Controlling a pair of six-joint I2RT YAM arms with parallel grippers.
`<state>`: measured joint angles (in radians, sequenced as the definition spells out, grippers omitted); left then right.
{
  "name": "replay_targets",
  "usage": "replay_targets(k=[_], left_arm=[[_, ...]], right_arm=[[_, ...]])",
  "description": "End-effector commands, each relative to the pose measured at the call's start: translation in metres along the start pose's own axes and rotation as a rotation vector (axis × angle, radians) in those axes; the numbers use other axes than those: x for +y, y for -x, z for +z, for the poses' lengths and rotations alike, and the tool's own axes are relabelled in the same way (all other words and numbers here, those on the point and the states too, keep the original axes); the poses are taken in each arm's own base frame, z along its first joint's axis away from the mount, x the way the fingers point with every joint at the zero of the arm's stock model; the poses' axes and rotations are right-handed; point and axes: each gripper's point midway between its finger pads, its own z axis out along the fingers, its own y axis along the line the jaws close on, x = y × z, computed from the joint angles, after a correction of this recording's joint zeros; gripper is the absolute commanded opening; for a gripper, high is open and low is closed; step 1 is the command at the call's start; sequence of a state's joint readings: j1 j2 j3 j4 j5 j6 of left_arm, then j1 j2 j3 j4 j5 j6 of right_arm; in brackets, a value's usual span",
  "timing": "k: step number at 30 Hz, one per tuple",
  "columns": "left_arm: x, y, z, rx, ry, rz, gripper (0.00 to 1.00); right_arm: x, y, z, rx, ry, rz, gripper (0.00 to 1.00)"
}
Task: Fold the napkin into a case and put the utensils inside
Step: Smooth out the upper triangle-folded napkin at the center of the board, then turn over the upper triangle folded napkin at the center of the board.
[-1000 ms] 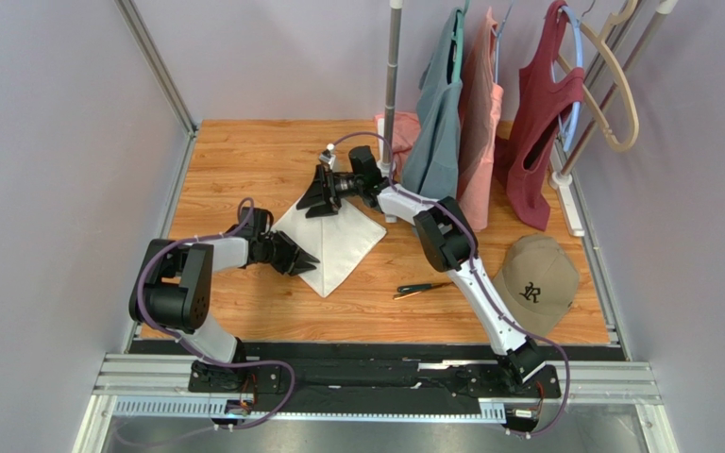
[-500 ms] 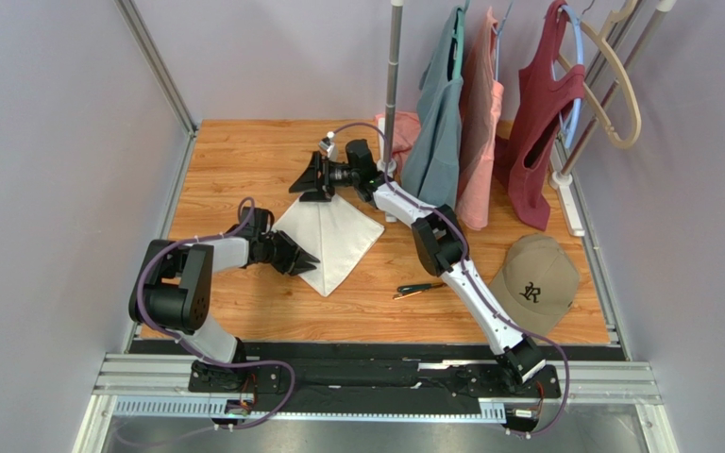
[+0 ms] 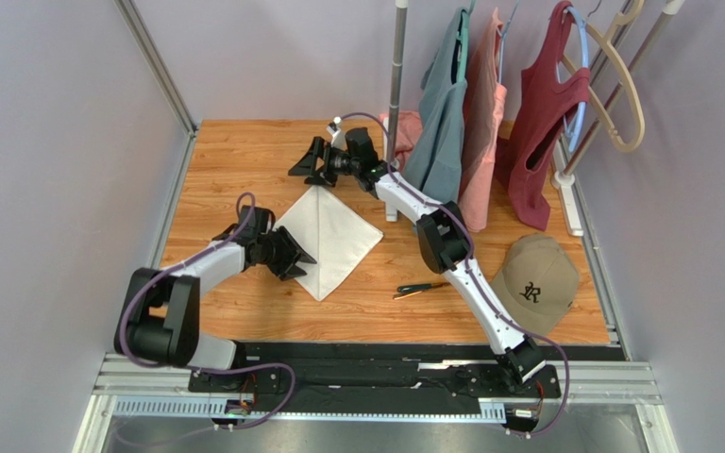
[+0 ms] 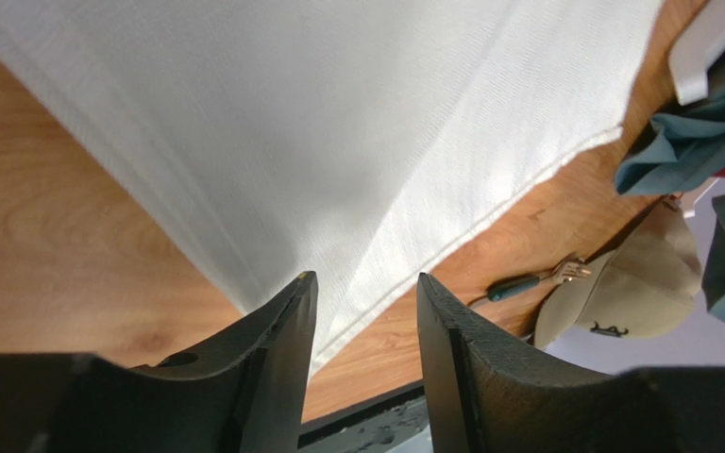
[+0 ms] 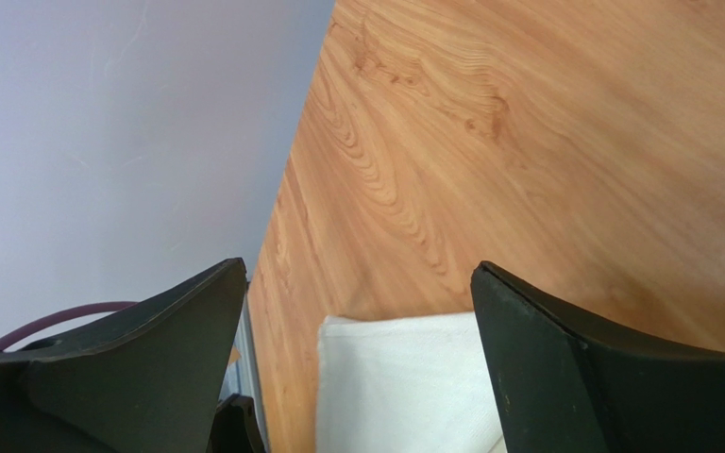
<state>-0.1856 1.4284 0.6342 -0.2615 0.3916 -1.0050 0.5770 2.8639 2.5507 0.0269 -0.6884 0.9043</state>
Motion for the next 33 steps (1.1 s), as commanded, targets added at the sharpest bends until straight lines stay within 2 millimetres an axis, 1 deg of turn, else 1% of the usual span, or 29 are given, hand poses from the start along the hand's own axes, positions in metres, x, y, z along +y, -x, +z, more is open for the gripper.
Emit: replay_targets(k=[1,2,4,5,6,7,8,9,10,11,12,13,15,16,18,19,20,21,23,24,25,26,27,28,29,30,31,32,33], left_arm=[[-0.028,0.019,-0.041,-0.116,-0.021,0.188,0.53],[-0.047,0.025,-0.051,-0.129,-0.076,0.208,0.54],[-0.064,0.033,-0.057,-0.137,-0.126,0.241,0.53],[-0.079,0.038,-0.06,-0.13,-0.159,0.255,0.52],[-0.085,0.041,-0.059,-0.119,-0.176,0.263,0.51],[-0.088,0.046,-0.05,-0.09,-0.184,0.273,0.51],[-0.108,0.052,-0.054,-0.079,-0.252,0.304,0.49],[-0.112,0.057,-0.051,-0.069,-0.252,0.31,0.48],[-0.107,0.065,-0.039,-0.049,-0.229,0.305,0.46],[-0.121,0.075,-0.041,-0.056,-0.269,0.325,0.43],[-0.122,0.081,-0.036,-0.054,-0.278,0.324,0.42],[-0.124,0.094,-0.029,-0.049,-0.284,0.307,0.35],[-0.128,0.106,-0.023,-0.047,-0.309,0.295,0.33],[-0.13,0.119,-0.016,-0.059,-0.33,0.297,0.31],[-0.134,0.124,-0.01,-0.043,-0.354,0.303,0.31],[-0.136,0.132,-0.001,-0.033,-0.353,0.307,0.3],[-0.138,0.133,0.002,-0.016,-0.366,0.315,0.29],[-0.138,0.135,0.006,-0.006,-0.363,0.312,0.28],[-0.134,0.139,0.014,0.002,-0.337,0.312,0.26],[-0.131,0.141,0.015,-0.008,-0.318,0.317,0.26],[-0.126,0.137,0.009,-0.017,-0.29,0.335,0.27],[-0.118,0.141,0.008,-0.049,-0.236,0.337,0.28],[-0.111,0.14,0.004,-0.059,-0.197,0.34,0.29],[-0.098,0.134,-0.007,-0.053,-0.139,0.349,0.31],[-0.086,0.136,-0.012,-0.08,-0.078,0.342,0.33],[-0.079,0.133,-0.019,-0.089,-0.056,0.333,0.35],[-0.065,0.128,-0.032,-0.104,-0.042,0.303,0.39],[-0.054,0.131,-0.041,-0.135,-0.018,0.271,0.41],[-0.041,0.135,-0.051,-0.168,0.01,0.214,0.42]], right_arm=[[0.119,0.093,-0.07,-0.17,0.06,-0.129,0.93],[0.102,0.077,-0.072,-0.12,0.019,-0.072,0.93],[0.112,0.068,-0.08,-0.09,0.026,-0.057,0.91],[0.131,0.065,-0.09,-0.08,0.051,-0.061,0.91],[0.12,0.052,-0.092,-0.059,0.043,-0.041,0.91],[0.121,0.046,-0.095,-0.045,0.049,-0.035,0.89],[0.133,0.044,-0.104,-0.038,0.052,-0.045,0.88],[0.116,0.029,-0.107,-0.011,0.016,-0.007,0.87],[0.116,0.023,-0.111,-0.002,0.008,0.004,0.87],[0.129,0.022,-0.118,-0.008,0.029,-0.013,0.85],[0.111,0.005,-0.122,0.013,-0.006,0.036,0.84],[0.111,0.0,-0.126,0.018,-0.008,0.044,0.83],[0.112,-0.013,-0.132,0.037,-0.003,0.05,0.76],[0.101,-0.028,-0.133,0.064,-0.021,0.074,0.74],[0.1,-0.047,-0.131,0.114,-0.007,0.076,0.68],[0.095,-0.059,-0.13,0.141,-0.01,0.08,0.67],[0.095,-0.068,-0.128,0.168,-0.005,0.079,0.66],[0.097,-0.079,-0.125,0.193,-0.003,0.074,0.66],[0.09,-0.095,-0.124,0.23,-0.031,0.056,0.66],[0.09,-0.106,-0.121,0.254,-0.039,0.043,0.66],[0.091,-0.109,-0.123,0.261,-0.043,0.004,0.67],[0.084,-0.119,-0.127,0.285,-0.087,0.01,0.67],[0.084,-0.126,-0.127,0.3,-0.106,-0.015,0.68],[0.082,-0.131,-0.129,0.311,-0.134,-0.039,0.69],[0.074,-0.136,-0.135,0.327,-0.201,-0.115,0.73],[0.076,-0.149,-0.133,0.36,-0.223,-0.17,0.75],[0.075,-0.157,-0.133,0.385,-0.247,-0.23,0.77],[0.059,-0.167,-0.139,0.425,-0.333,-0.305,0.78],[0.066,-0.178,-0.134,0.451,-0.355,-0.368,0.78]])
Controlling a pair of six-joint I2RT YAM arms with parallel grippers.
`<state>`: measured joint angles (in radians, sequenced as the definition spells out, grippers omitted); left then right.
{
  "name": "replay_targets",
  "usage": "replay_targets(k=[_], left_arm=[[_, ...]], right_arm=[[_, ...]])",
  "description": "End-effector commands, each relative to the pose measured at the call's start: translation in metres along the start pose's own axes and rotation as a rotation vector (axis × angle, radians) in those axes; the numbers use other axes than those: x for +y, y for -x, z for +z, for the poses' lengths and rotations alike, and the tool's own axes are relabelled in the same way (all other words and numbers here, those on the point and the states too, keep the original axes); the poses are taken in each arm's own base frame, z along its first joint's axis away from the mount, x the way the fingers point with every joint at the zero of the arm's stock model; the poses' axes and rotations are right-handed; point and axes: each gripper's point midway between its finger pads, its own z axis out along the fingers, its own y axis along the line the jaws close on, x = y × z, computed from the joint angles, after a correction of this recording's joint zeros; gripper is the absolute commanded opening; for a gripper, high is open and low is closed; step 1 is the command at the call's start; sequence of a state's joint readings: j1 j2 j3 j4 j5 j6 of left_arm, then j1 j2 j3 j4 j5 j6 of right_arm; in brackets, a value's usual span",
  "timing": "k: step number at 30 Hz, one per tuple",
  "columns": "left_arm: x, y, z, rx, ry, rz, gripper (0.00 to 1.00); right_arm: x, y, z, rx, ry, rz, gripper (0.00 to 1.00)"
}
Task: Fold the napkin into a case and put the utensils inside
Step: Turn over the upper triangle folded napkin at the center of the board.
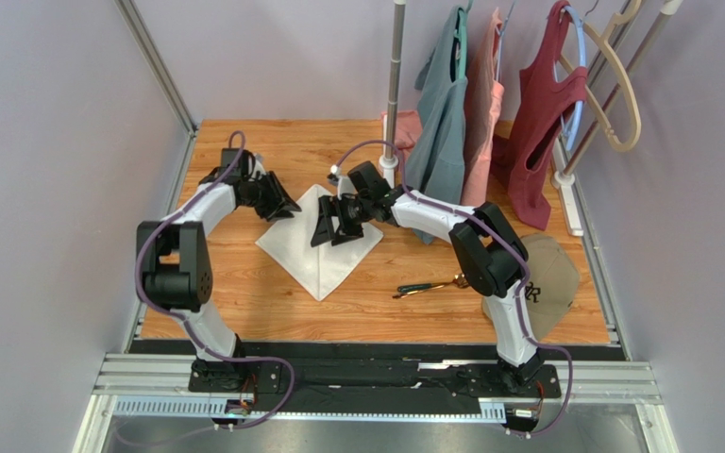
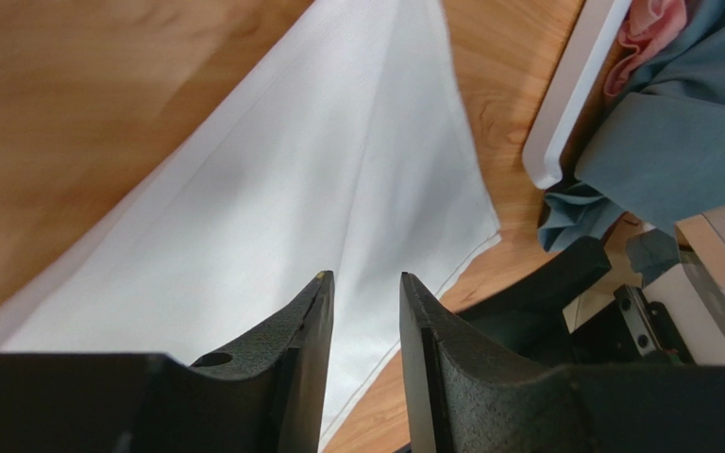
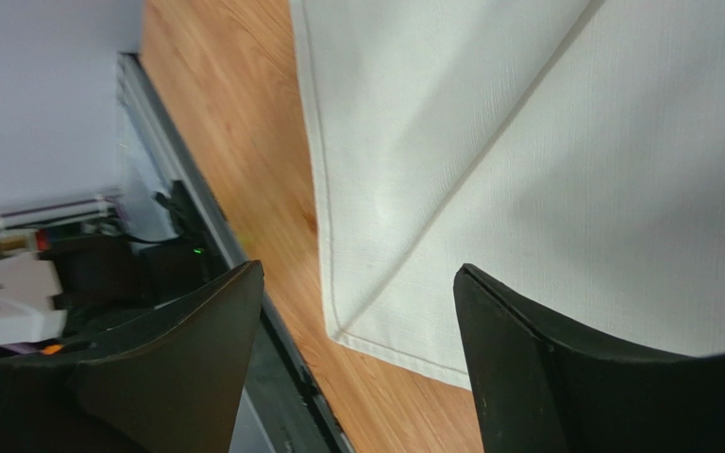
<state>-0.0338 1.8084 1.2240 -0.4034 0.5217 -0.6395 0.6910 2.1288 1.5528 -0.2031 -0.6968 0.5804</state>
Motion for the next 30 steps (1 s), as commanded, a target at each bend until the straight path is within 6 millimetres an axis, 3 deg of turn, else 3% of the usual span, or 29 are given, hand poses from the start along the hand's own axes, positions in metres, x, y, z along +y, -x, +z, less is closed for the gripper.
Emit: replay_targets(k=[1,2,3,4,7,9,12,16,30], left_arm=[[0.044,-0.013,-0.068,-0.114,0.175,-0.077,0.47],[0.052,-0.015,-0.075,-0.128,0.207,-0.088,0.51],[0.059,-0.018,-0.081,-0.134,0.238,-0.09,0.54],[0.07,-0.023,-0.091,-0.137,0.315,-0.098,0.74],[0.088,-0.033,-0.097,-0.116,0.411,-0.135,0.79],[0.091,-0.034,-0.093,-0.101,0.415,-0.161,0.79],[0.106,-0.034,-0.076,-0.058,0.465,-0.218,0.72],[0.122,-0.034,-0.07,-0.049,0.536,-0.266,0.67],[0.139,-0.024,-0.044,-0.093,0.59,-0.233,0.64]], right_arm=[[-0.005,-0.027,-0.009,0.062,-0.288,-0.327,0.79],[-0.004,-0.029,-0.01,0.063,-0.321,-0.396,0.79],[0.003,-0.044,-0.004,0.082,-0.345,-0.451,0.8],[0.001,-0.044,-0.005,0.069,-0.398,-0.495,0.82],[0.01,-0.056,-0.005,0.085,-0.48,-0.622,0.84],[0.015,-0.064,-0.002,0.114,-0.509,-0.675,0.85],[0.015,-0.061,-0.009,0.114,-0.593,-0.708,0.85],[0.018,-0.059,-0.02,0.095,-0.615,-0.705,0.85],[0.018,-0.07,-0.01,0.101,-0.552,-0.663,0.84]])
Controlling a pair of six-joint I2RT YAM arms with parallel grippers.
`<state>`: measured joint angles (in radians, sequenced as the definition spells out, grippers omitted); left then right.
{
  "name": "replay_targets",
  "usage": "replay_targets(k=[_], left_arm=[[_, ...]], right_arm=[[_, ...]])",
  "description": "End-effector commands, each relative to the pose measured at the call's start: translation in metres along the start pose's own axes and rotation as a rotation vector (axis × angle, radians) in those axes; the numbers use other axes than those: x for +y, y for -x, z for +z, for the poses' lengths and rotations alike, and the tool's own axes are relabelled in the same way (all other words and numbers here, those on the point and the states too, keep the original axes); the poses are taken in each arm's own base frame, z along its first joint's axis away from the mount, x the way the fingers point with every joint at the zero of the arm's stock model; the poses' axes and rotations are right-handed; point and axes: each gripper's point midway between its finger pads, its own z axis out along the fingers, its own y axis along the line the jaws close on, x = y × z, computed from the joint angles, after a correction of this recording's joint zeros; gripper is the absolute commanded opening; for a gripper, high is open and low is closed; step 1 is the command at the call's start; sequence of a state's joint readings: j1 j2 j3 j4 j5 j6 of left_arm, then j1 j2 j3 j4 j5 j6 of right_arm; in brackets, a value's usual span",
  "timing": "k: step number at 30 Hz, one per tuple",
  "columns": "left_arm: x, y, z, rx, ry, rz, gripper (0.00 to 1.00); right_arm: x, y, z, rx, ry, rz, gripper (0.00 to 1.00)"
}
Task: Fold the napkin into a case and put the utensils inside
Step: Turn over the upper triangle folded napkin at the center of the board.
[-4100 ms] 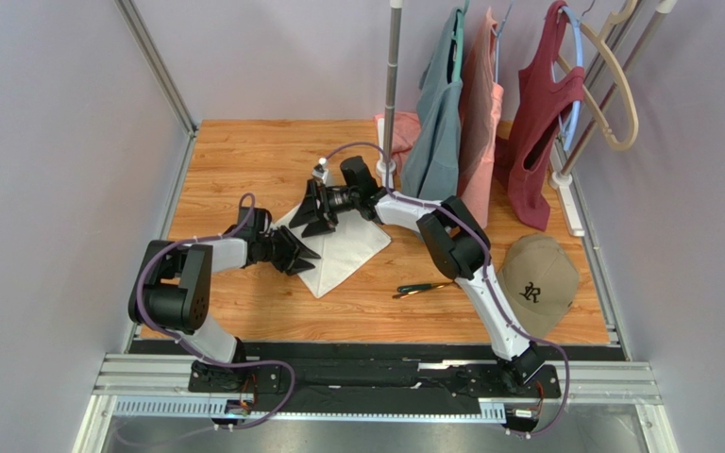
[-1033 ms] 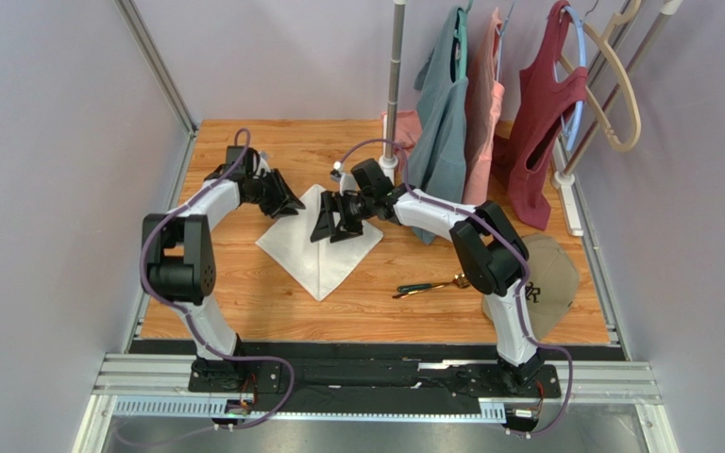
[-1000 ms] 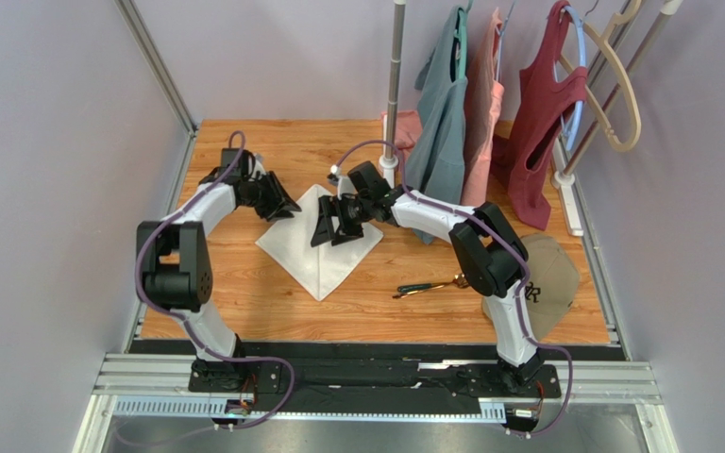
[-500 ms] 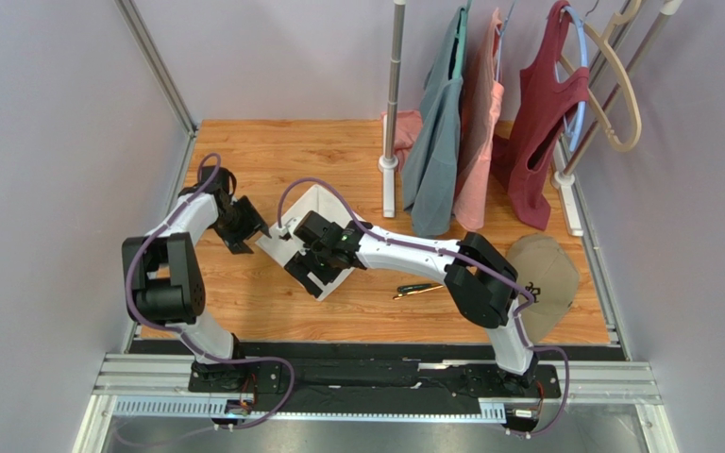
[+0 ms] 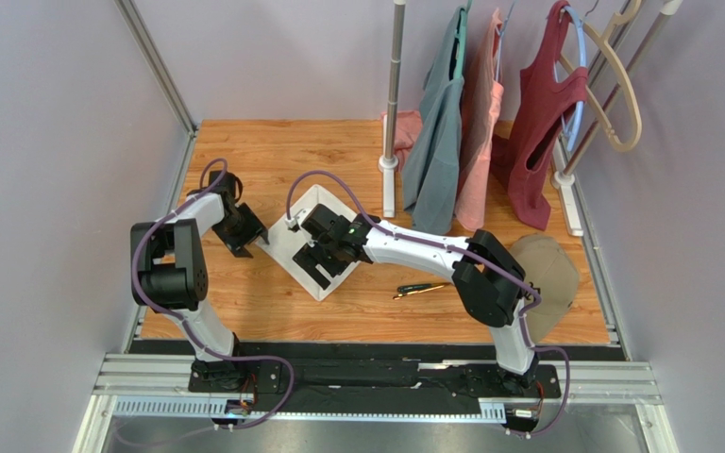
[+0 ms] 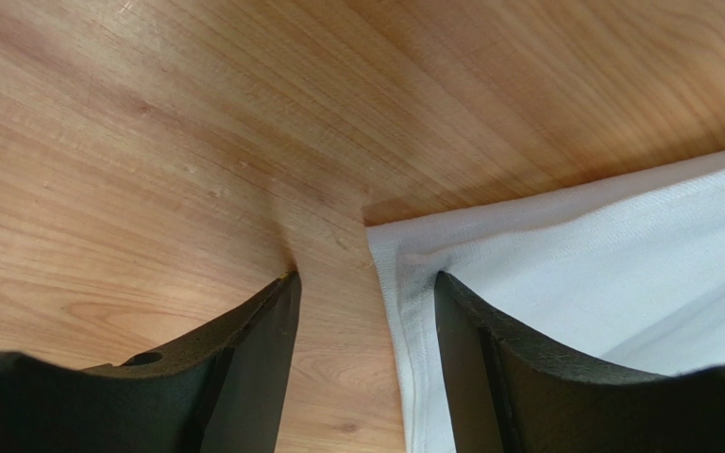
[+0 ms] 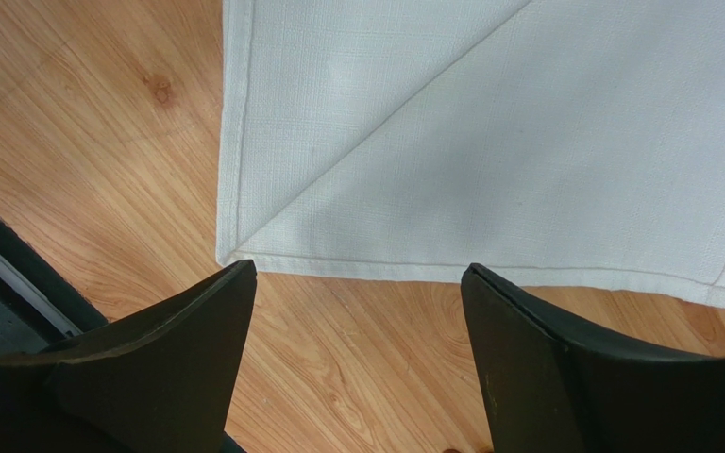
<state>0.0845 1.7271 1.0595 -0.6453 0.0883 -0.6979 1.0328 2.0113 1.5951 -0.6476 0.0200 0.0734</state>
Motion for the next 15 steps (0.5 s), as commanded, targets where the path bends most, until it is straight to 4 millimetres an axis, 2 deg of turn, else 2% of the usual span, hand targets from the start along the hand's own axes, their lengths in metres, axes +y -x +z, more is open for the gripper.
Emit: replay_targets(k=[1,4,5,11,15], left_arm=[[-0.002,0.012,0.004,-0.059,0.042,0.014,0.64],[-0.005,0.01,0.008,-0.056,0.053,0.012,0.63],[-0.002,0.011,0.01,-0.07,0.085,0.015,0.62],[0.005,0.014,0.011,-0.104,0.177,0.039,0.56],[-0.003,0.013,0.011,-0.132,0.219,0.074,0.54]], right_arm=[[0.006,0.017,-0.012,-0.074,0.018,0.006,0.84],[0.005,0.016,-0.011,-0.074,0.017,0.012,0.84],[0.011,0.014,-0.011,-0.068,0.048,0.011,0.84],[0.01,0.015,-0.019,-0.091,0.047,0.015,0.84],[0.012,0.022,-0.027,-0.117,0.056,0.022,0.84]])
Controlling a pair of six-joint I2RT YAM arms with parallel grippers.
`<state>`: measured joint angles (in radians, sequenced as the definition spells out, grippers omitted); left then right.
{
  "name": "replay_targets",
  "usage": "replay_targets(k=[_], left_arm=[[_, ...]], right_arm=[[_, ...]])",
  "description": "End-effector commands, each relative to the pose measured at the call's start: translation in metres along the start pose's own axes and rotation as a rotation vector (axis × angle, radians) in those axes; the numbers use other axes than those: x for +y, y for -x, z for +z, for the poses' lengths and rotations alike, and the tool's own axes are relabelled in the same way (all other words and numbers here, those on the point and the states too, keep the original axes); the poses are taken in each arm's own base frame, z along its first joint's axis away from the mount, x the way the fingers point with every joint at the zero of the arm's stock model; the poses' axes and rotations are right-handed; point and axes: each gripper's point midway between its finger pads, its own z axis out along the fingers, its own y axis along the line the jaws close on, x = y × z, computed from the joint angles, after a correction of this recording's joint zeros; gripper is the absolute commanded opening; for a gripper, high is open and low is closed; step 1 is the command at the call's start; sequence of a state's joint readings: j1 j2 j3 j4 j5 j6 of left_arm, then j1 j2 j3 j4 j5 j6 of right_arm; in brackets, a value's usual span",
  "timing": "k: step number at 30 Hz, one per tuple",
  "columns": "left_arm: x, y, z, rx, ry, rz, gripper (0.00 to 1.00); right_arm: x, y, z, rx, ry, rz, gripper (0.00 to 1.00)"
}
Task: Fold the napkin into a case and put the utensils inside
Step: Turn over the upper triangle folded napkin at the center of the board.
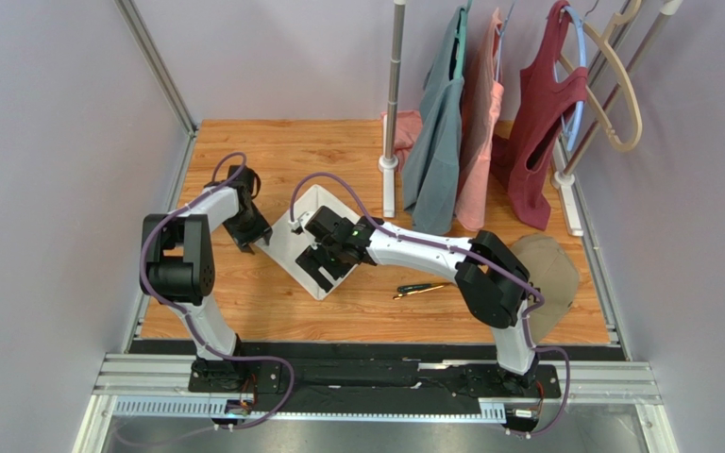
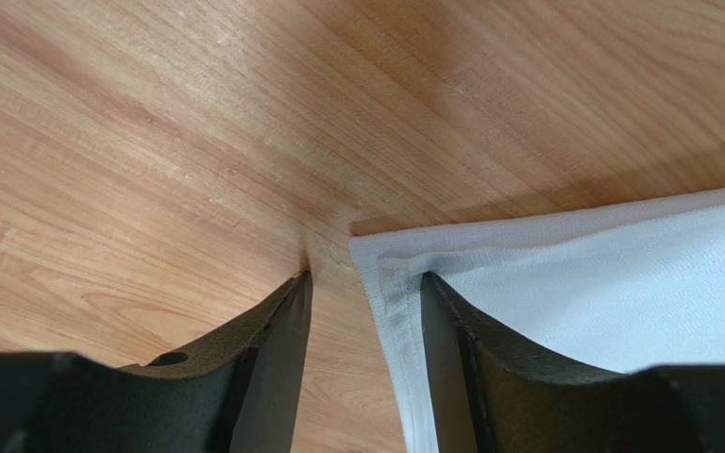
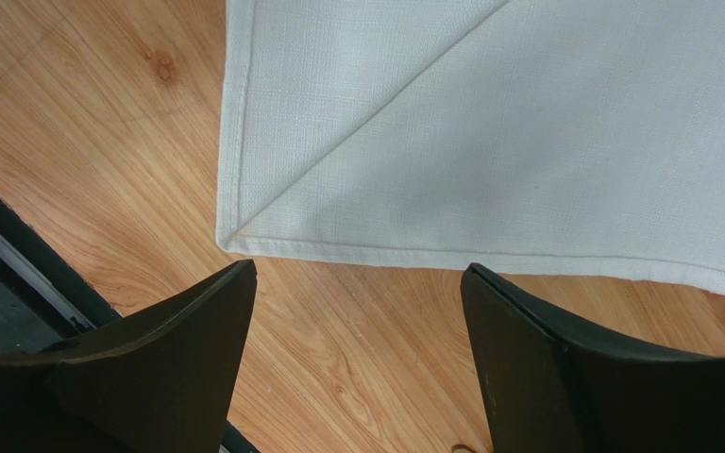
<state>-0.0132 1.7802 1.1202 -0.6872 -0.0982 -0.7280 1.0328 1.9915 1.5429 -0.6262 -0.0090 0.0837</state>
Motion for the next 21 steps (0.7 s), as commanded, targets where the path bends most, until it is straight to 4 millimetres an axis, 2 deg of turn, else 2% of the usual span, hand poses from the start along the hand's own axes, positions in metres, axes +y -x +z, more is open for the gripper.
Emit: replay_targets(k=[1,2,4,8,11,15,16,17,21], left_arm=[[0.0,0.011,0.005,-0.067,0.08,0.009,0.54],[0.0,0.012,0.005,-0.072,0.085,0.009,0.53],[-0.003,0.016,0.004,-0.087,0.083,0.014,0.41],[-0.008,0.025,0.005,-0.125,0.076,0.043,0.3],[-0.013,0.029,0.005,-0.137,0.051,0.052,0.0],[-0.015,0.029,0.001,-0.149,0.023,0.073,0.0],[-0.017,0.027,0.0,-0.145,0.01,0.074,0.0],[-0.018,0.027,-0.002,-0.145,-0.001,0.081,0.0],[-0.021,0.021,-0.011,-0.129,-0.039,0.093,0.0]], right_arm=[[0.01,0.034,-0.028,-0.136,0.032,0.011,0.84],[0.01,0.035,-0.03,-0.14,0.035,0.012,0.84],[0.011,0.032,-0.029,-0.137,0.038,0.012,0.84],[0.019,0.027,-0.027,-0.131,0.055,-0.001,0.84],[0.026,0.022,-0.022,-0.115,0.069,-0.014,0.84],[0.039,0.021,-0.012,-0.09,0.084,-0.045,0.84],[0.037,0.014,-0.003,-0.053,0.063,-0.051,0.84],[0.043,0.02,-0.003,-0.062,0.064,-0.064,0.84],[0.06,0.021,0.003,-0.06,0.074,-0.115,0.84]])
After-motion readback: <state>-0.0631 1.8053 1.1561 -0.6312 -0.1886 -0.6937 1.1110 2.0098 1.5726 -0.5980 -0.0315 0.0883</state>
